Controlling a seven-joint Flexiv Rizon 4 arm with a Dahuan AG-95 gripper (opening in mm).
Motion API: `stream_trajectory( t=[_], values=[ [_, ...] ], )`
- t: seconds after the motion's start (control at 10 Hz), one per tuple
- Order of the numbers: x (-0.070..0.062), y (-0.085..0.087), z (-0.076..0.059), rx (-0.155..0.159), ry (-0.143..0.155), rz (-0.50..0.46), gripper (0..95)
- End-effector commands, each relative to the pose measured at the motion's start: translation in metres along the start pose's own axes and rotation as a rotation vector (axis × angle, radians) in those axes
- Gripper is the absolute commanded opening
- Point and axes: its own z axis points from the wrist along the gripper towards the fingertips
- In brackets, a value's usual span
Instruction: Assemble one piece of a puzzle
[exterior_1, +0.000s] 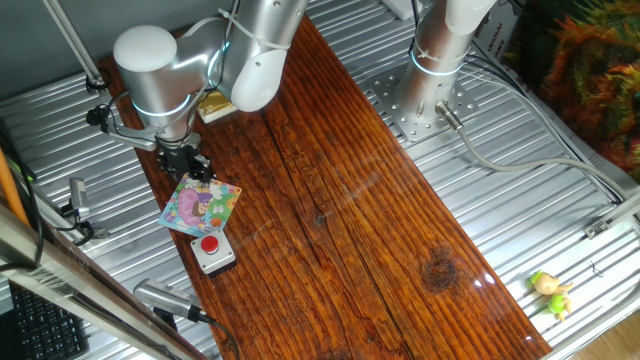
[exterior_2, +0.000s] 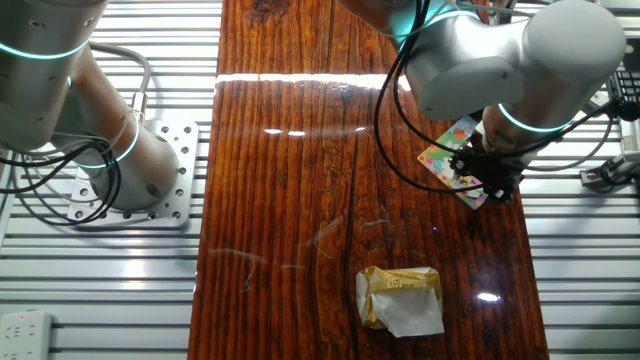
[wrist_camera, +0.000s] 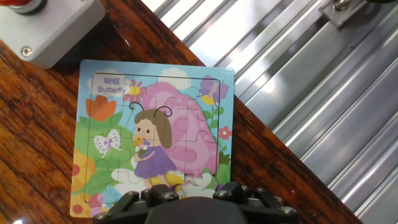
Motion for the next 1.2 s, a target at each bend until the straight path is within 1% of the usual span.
stream_trajectory(
  t=[0.1, 0.2, 0.3, 0.5, 0.8, 1.2],
  values=[
    [-0.0002, -0.0002, 0.0004, -0.002, -0.002, 0.005, 57.0],
    [-0.0002, -0.0002, 0.0004, -0.004, -0.004, 0.008, 57.0],
    [-0.0001, -0.0001, 0.0012, -0.006, -0.006, 0.012, 38.0],
    [-0.0001, -0.0001, 0.0015, -0.009, -0.003, 0.014, 38.0],
    [-0.0001, -0.0001, 0.0016, -0.013, -0.007, 0.016, 38.0],
    [0.0, -0.0002, 0.0015, -0.017, -0.009, -0.003, 38.0]
  ],
)
